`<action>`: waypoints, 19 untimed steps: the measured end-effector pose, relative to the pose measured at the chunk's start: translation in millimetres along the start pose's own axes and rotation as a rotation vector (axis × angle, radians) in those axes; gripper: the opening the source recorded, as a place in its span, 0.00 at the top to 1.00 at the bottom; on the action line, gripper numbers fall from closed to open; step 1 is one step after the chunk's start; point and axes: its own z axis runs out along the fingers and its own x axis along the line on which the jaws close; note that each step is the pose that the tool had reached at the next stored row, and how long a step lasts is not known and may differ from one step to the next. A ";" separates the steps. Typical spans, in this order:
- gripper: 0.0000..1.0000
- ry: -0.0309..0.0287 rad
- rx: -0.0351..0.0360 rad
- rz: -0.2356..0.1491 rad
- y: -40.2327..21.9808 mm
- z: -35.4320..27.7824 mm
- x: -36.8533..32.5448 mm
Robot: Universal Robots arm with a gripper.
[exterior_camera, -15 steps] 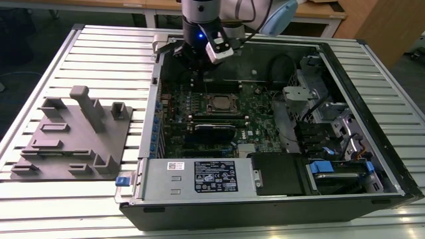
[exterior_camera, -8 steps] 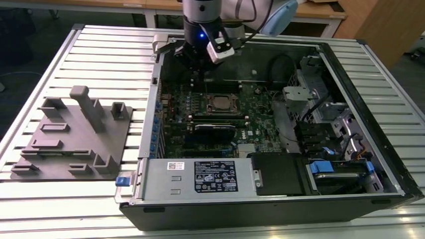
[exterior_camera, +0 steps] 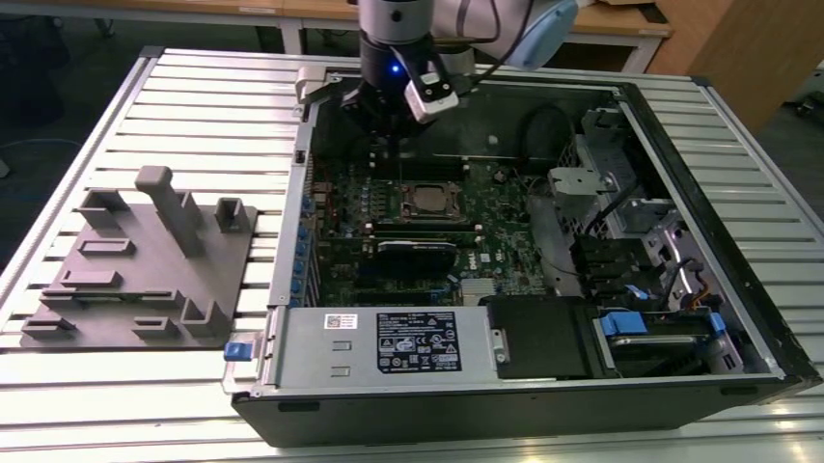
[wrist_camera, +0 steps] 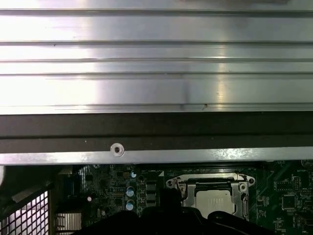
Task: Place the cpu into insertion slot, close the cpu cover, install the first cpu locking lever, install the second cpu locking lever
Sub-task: 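Install the first cpu locking lever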
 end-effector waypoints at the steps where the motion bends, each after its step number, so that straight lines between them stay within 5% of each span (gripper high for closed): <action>1: 0.89 0.0000 0.0000 0.000 0.0 0.0 -0.9; 19: 0.89 0.0000 0.0001 0.000 0.4 0.5 -14.6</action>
